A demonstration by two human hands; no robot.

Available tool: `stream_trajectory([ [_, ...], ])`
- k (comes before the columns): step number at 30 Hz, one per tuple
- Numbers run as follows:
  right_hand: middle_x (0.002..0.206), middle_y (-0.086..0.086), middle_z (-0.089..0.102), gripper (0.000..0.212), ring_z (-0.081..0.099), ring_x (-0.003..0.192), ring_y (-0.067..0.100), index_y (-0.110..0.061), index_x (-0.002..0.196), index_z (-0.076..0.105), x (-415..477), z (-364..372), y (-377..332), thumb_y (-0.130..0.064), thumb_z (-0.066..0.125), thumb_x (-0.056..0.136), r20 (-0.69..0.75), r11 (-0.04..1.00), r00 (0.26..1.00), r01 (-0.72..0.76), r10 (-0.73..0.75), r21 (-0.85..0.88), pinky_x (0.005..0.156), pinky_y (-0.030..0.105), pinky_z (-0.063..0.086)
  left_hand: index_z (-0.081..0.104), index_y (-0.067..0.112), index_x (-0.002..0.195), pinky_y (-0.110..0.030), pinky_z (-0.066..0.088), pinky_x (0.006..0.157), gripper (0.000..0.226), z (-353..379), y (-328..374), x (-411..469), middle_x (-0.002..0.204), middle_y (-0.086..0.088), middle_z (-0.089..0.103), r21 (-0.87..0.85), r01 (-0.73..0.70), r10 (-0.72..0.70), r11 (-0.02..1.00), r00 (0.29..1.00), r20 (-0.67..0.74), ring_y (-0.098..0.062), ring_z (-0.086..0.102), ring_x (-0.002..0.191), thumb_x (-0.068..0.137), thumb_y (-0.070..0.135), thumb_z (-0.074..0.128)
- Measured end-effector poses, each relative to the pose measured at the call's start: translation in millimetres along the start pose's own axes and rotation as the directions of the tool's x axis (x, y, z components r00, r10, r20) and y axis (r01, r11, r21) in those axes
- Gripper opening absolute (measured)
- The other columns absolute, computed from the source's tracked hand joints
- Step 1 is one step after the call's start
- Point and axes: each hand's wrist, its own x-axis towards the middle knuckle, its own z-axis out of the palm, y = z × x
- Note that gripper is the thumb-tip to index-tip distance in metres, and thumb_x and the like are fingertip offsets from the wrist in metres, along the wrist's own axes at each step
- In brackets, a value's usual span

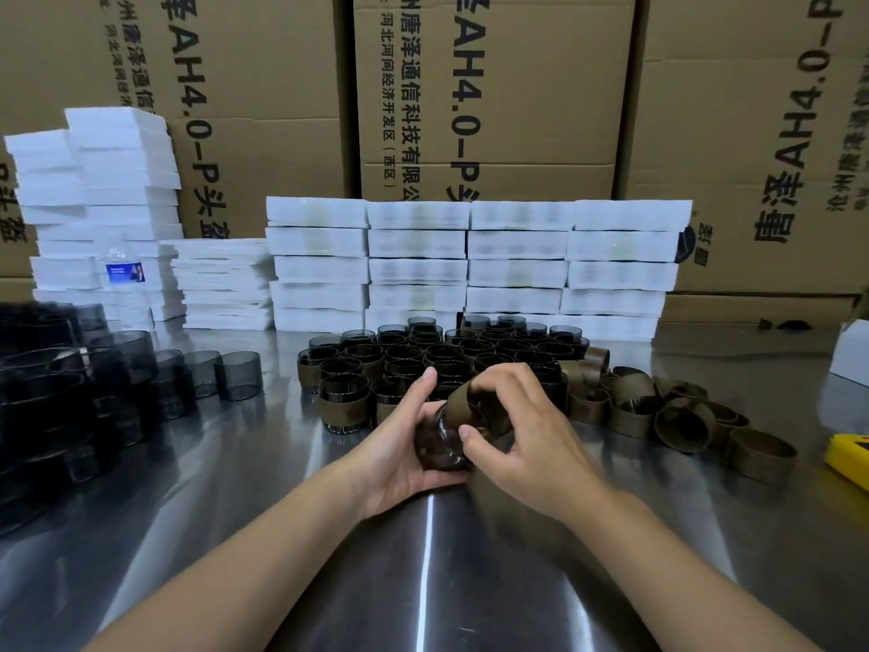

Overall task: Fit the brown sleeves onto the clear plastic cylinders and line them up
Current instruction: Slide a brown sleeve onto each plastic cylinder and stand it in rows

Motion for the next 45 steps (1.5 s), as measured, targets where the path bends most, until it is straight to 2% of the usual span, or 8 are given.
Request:
stream_trajectory([
  [9, 0.107, -0.022, 0.039, 0.042, 0.047, 0.098, -0.002, -0.030, 0.109, 0.046, -1.1, 2.6, 0.2, -0.046, 0.059, 0.073, 0.024, 0.998, 0.999, 0.031, -0.032, 0.053, 0.078, 0.022, 0.045, 0.060, 0.006, 0.124, -0.039, 0.056, 0.081, 0.079, 1.4, -0.7, -3.3, 0.131, -0.027, 0.055, -0.058, -0.017, 0.016, 0.998, 1.000, -0.011, -0.031, 0.062, 0.111, 0.065, 0.058, 0.069],
  [13, 0.105, -0.025, 0.041, 0.047, 0.048, 0.100, -0.004, -0.038, 0.112, 0.038, -1.5, 3.5, 0.3, -0.046, 0.061, 0.071, 0.026, 0.996, 1.000, -0.012, 0.010, 0.091, 0.079, 0.016, 0.044, 0.072, 0.015, 0.108, -0.039, 0.057, 0.077, 0.054, 2.1, -2.3, -3.7, 0.118, -0.019, 0.066, -0.088, -0.020, 0.020, 0.996, 1.000, -0.001, -0.024, 0.068, 0.102, 0.065, 0.046, 0.081],
  [17, 0.111, -0.030, 0.042, 0.056, 0.042, 0.107, -0.013, -0.041, 0.121, 0.035, -1.9, 4.0, 0.4, -0.042, 0.065, 0.073, 0.064, 0.995, 0.998, -0.021, 0.015, 0.096, 0.084, 0.003, 0.034, 0.054, 0.003, 0.128, -0.043, 0.056, 0.086, 0.070, 0.7, -3.5, -2.7, 0.124, -0.021, 0.063, -0.072, -0.025, 0.023, 0.997, 0.999, -0.032, -0.027, 0.065, 0.106, 0.068, 0.032, 0.076],
  [24, 0.124, -0.024, 0.042, 0.056, 0.038, 0.110, -0.022, -0.038, 0.134, 0.034, -0.9, 5.3, -1.1, -0.050, 0.055, 0.084, 0.079, 0.955, 0.981, -0.190, 0.177, 0.229, 0.081, -0.003, 0.032, 0.054, 0.002, 0.130, -0.052, 0.049, 0.099, 0.076, -1.4, -3.0, 0.5, 0.134, -0.028, 0.051, -0.129, -0.079, 0.075, 0.989, 0.996, -0.037, -0.042, 0.053, 0.124, 0.065, 0.032, 0.080],
  [30, 0.117, -0.011, 0.060, 0.042, 0.061, 0.097, -0.004, -0.029, 0.128, 0.045, 3.5, 15.3, 1.8, -0.037, 0.058, 0.089, 0.144, 0.773, 0.916, -0.395, 0.375, 0.497, 0.087, 0.029, 0.053, 0.066, 0.011, 0.107, -0.045, 0.056, 0.086, 0.048, -4.0, -4.2, 4.9, 0.108, -0.016, 0.069, -0.195, -0.177, 0.159, 0.965, 0.982, -0.106, -0.028, 0.068, 0.100, 0.066, 0.030, 0.082],
  [36, 0.109, -0.002, 0.066, 0.027, 0.067, 0.095, 0.017, -0.028, 0.117, 0.049, 8.2, 16.0, 5.6, -0.014, 0.054, 0.093, 0.220, 0.599, 0.869, -0.469, 0.442, 0.649, 0.084, 0.042, 0.055, 0.052, 0.008, 0.131, -0.040, 0.056, 0.081, 0.068, -4.8, -4.4, 3.8, 0.123, -0.018, 0.063, -0.130, -0.207, 0.189, 0.970, 0.972, -0.138, -0.027, 0.066, 0.106, 0.068, 0.021, 0.073],
  [41, 0.106, 0.004, 0.069, 0.028, 0.067, 0.093, 0.017, -0.024, 0.110, 0.052, 9.6, 14.3, 6.7, -0.001, 0.049, 0.094, 0.241, 0.548, 0.861, -0.478, 0.448, 0.687, 0.078, 0.030, 0.056, 0.053, 0.011, 0.128, -0.037, 0.057, 0.077, 0.067, -6.7, -6.9, 5.4, 0.124, -0.015, 0.061, -0.111, -0.217, 0.201, 0.970, 0.969, -0.144, -0.022, 0.068, 0.101, 0.065, 0.014, 0.074],
  [45, 0.110, 0.007, 0.069, 0.029, 0.067, 0.098, 0.021, -0.021, 0.113, 0.054, 10.4, 13.7, 10.0, 0.000, 0.048, 0.094, 0.244, 0.552, 0.843, -0.506, 0.479, 0.663, 0.088, 0.038, 0.054, 0.057, 0.014, 0.121, -0.036, 0.057, 0.077, 0.072, -7.3, -8.3, 6.4, 0.117, -0.011, 0.061, -0.077, -0.233, 0.221, 0.969, 0.965, -0.141, -0.016, 0.071, 0.089, 0.054, 0.017, 0.082],
])
